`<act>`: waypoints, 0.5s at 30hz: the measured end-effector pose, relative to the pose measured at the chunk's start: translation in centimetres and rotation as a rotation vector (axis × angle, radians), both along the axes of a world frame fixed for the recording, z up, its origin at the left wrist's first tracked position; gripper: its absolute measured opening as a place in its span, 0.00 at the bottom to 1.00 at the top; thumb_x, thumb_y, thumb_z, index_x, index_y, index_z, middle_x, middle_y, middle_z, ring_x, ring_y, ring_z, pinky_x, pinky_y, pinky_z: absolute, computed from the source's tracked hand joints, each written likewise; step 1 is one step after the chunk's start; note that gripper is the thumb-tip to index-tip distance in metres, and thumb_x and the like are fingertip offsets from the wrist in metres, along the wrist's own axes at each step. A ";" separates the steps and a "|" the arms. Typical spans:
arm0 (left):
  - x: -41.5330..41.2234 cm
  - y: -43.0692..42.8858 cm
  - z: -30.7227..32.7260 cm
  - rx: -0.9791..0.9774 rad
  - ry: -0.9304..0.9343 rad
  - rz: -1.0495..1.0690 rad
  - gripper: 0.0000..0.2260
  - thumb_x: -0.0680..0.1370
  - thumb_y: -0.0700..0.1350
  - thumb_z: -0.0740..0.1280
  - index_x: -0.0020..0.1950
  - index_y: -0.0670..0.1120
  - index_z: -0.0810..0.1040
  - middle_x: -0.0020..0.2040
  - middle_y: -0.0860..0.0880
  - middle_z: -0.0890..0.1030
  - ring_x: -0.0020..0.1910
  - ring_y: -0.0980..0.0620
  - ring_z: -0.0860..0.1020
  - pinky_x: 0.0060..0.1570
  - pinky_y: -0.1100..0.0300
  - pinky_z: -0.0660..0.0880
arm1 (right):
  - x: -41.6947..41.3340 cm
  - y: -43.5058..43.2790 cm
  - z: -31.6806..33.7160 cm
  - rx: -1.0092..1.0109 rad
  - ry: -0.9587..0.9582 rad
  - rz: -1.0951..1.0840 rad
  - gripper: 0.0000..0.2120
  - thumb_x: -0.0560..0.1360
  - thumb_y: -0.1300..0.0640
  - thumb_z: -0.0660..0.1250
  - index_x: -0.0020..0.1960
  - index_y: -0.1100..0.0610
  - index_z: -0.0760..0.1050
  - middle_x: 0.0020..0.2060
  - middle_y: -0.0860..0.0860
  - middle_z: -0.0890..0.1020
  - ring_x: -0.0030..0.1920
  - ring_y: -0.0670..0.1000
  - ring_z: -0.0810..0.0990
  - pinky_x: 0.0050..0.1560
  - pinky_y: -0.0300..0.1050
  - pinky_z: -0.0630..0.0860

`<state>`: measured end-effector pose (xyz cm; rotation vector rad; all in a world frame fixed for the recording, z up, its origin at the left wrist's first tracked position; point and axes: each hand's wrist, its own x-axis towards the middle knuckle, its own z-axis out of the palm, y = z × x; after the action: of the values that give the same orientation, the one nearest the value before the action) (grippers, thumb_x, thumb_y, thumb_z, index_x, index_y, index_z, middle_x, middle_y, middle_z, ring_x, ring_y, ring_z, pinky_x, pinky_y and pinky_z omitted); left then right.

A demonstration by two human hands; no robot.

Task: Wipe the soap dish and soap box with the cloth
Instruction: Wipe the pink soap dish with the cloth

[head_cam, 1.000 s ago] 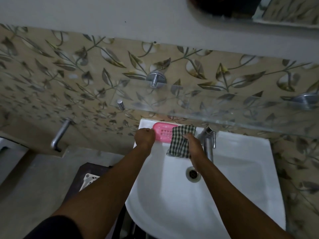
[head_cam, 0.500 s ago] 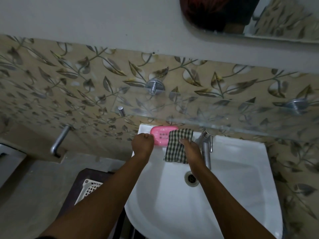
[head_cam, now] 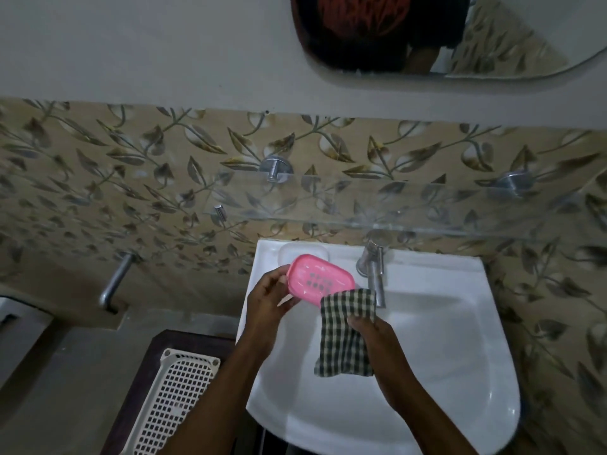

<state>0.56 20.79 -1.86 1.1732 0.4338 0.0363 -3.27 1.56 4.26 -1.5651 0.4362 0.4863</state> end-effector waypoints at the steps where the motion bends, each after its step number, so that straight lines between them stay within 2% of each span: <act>1: -0.3 -0.6 0.1 -0.082 -0.002 0.001 0.09 0.82 0.41 0.62 0.60 0.45 0.79 0.58 0.44 0.82 0.57 0.45 0.81 0.51 0.51 0.80 | -0.7 -0.2 0.0 -0.003 -0.007 0.001 0.04 0.78 0.56 0.65 0.50 0.53 0.78 0.48 0.52 0.84 0.48 0.52 0.82 0.44 0.45 0.78; 5: -1.2 -3.2 0.6 -0.486 0.019 0.037 0.15 0.81 0.47 0.60 0.64 0.43 0.77 0.55 0.41 0.83 0.52 0.44 0.82 0.50 0.48 0.80 | -2.9 -0.7 0.5 -0.008 -0.026 0.040 0.03 0.77 0.56 0.66 0.49 0.51 0.78 0.48 0.51 0.83 0.46 0.49 0.82 0.40 0.41 0.75; 6: -1.4 -3.7 0.5 -0.554 0.033 0.039 0.18 0.80 0.50 0.60 0.64 0.42 0.77 0.57 0.40 0.82 0.54 0.42 0.81 0.53 0.46 0.79 | -3.3 -0.8 0.6 -0.013 -0.033 0.058 0.03 0.78 0.56 0.66 0.47 0.50 0.78 0.46 0.50 0.83 0.46 0.48 0.82 0.39 0.40 0.75; 8: -1.8 -4.7 0.2 -0.653 0.048 -0.029 0.26 0.80 0.57 0.59 0.71 0.41 0.72 0.67 0.36 0.75 0.66 0.38 0.74 0.69 0.40 0.67 | -4.1 -1.0 0.9 -0.015 -0.047 0.081 0.05 0.78 0.57 0.65 0.45 0.49 0.77 0.44 0.48 0.83 0.45 0.46 0.82 0.39 0.39 0.74; 10: -2.1 -5.5 0.1 -0.773 0.043 -0.112 0.36 0.78 0.64 0.56 0.77 0.41 0.63 0.75 0.36 0.67 0.74 0.35 0.65 0.74 0.38 0.58 | -4.8 -1.4 1.1 -0.013 -0.062 0.102 0.05 0.78 0.57 0.65 0.46 0.48 0.77 0.44 0.47 0.84 0.44 0.45 0.82 0.41 0.38 0.75; 12: -1.9 -6.3 0.1 -0.866 0.034 -0.142 0.40 0.77 0.68 0.56 0.79 0.41 0.59 0.76 0.36 0.64 0.74 0.34 0.65 0.73 0.36 0.59 | -5.3 -2.0 1.1 -0.012 -0.075 0.130 0.05 0.78 0.57 0.66 0.47 0.49 0.78 0.45 0.47 0.85 0.44 0.45 0.83 0.43 0.38 0.77; 15: -1.7 -7.4 0.1 -0.891 0.029 -0.081 0.40 0.76 0.69 0.57 0.77 0.41 0.63 0.71 0.34 0.71 0.67 0.32 0.73 0.65 0.30 0.67 | -6.0 -3.0 1.2 -0.051 -0.087 0.166 0.06 0.78 0.57 0.66 0.45 0.48 0.79 0.43 0.45 0.85 0.43 0.43 0.84 0.46 0.41 0.79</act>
<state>-1.16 13.44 -1.73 0.3113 0.3649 -0.2257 -9.25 -1.41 5.46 -1.6731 0.2548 0.5349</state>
